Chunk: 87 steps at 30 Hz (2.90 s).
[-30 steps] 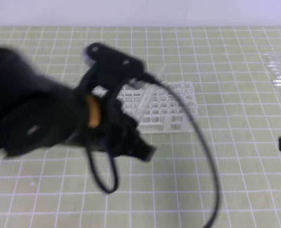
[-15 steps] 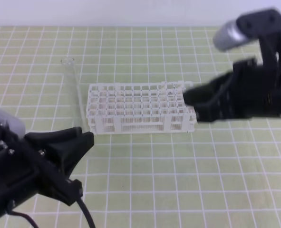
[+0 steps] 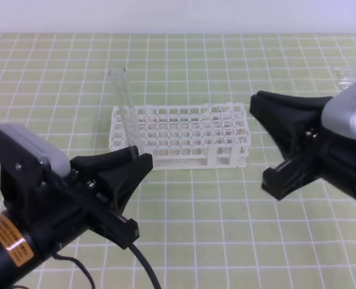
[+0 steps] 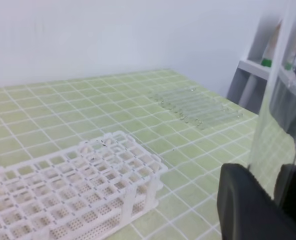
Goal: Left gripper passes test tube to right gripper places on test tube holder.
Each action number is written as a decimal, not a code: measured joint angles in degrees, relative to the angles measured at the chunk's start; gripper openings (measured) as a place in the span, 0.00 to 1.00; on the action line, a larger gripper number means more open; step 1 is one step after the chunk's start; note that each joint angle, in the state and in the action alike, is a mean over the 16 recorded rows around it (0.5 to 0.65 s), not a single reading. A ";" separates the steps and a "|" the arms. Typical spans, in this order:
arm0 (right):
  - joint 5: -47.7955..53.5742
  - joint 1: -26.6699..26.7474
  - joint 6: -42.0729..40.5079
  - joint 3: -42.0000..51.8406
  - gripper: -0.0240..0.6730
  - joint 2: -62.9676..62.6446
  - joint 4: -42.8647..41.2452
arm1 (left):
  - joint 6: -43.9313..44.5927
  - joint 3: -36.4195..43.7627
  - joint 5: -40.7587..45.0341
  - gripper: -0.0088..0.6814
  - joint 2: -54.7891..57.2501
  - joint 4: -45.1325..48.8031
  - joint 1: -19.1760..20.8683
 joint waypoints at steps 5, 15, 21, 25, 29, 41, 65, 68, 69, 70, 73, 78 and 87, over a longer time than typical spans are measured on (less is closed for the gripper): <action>-7.75 3.99 0.67 3.44 0.02 -0.75 0.40 | 0.95 0.08 -2.47 0.06 1.60 0.04 0.03; -8.91 7.27 4.17 0.81 0.22 0.20 0.29 | 2.43 0.34 -2.05 0.05 1.87 1.95 0.07; -6.31 9.31 5.05 -1.82 0.40 2.01 -0.23 | 2.55 0.41 -1.05 0.08 1.87 3.95 0.05; -5.17 10.88 5.05 -3.53 0.53 3.90 -0.71 | 2.46 0.40 -0.66 0.09 1.87 5.15 0.03; -5.26 12.38 5.05 -4.91 0.63 6.11 -1.17 | 2.34 0.38 -0.48 0.11 1.87 5.37 0.00; -8.79 13.55 5.15 -8.58 0.80 12.11 -1.66 | 2.54 0.40 -0.57 0.08 1.87 5.37 0.03; -11.22 13.57 7.75 -12.67 0.72 19.10 -1.50 | 2.20 0.39 -0.72 0.08 1.87 5.38 0.00; -11.45 13.57 8.11 -12.67 0.69 19.15 -1.50 | 1.85 0.38 -0.72 0.09 1.87 5.38 0.00; -11.51 13.57 8.28 -12.67 0.68 19.16 -1.50 | 1.70 0.39 -0.81 0.08 1.87 5.38 0.00; -11.57 13.57 8.47 -12.67 0.66 19.17 -1.50 | 1.54 0.39 -0.91 0.07 1.87 5.38 0.01; -11.77 13.57 8.92 -12.67 0.63 19.17 -1.54 | 1.10 0.39 -0.94 0.07 1.87 5.39 0.02; -12.09 13.57 9.36 -12.67 0.56 19.17 -1.66 | 0.33 0.41 -1.23 0.05 1.87 5.38 0.04; -12.49 13.62 10.55 -12.67 0.32 19.17 -2.03 | -0.75 0.43 -1.61 0.02 1.87 5.39 0.06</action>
